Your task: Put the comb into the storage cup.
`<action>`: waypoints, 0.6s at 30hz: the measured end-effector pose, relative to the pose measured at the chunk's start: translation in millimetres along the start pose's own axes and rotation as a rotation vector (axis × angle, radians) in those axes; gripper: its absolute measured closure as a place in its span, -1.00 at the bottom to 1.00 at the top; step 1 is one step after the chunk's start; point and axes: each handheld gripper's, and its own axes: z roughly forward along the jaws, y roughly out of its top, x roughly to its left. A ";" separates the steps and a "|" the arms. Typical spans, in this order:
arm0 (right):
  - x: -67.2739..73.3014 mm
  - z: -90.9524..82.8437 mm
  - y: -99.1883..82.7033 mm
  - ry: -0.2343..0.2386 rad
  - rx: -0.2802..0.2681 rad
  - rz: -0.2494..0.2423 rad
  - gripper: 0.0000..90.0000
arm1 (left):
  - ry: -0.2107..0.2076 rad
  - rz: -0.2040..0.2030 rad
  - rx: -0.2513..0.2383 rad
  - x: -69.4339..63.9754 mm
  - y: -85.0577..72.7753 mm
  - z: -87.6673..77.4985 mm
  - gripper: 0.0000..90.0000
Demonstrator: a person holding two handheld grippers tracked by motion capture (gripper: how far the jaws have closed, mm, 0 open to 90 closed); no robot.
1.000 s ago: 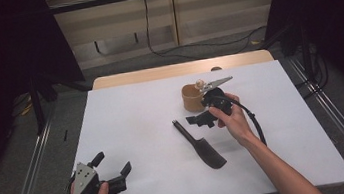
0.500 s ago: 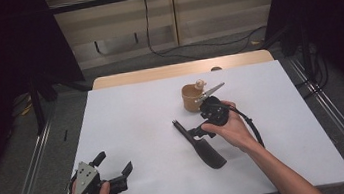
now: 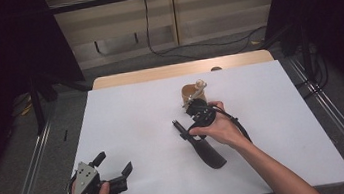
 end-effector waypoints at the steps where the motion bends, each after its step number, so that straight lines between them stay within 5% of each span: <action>1: 1.2 1.1 0.0 -0.004 0.016 0.006 -0.64 | -0.001 0.002 0.003 0.2 0.1 0.0 -0.94; 7: 3.7 7.5 -0.9 -0.007 0.070 -0.017 -0.53 | -0.003 0.003 0.003 0.2 0.0 0.0 -0.94; 18: 7.8 19.4 1.9 -0.020 0.179 0.015 -0.17 | -0.008 0.001 0.005 0.4 0.1 0.3 -0.94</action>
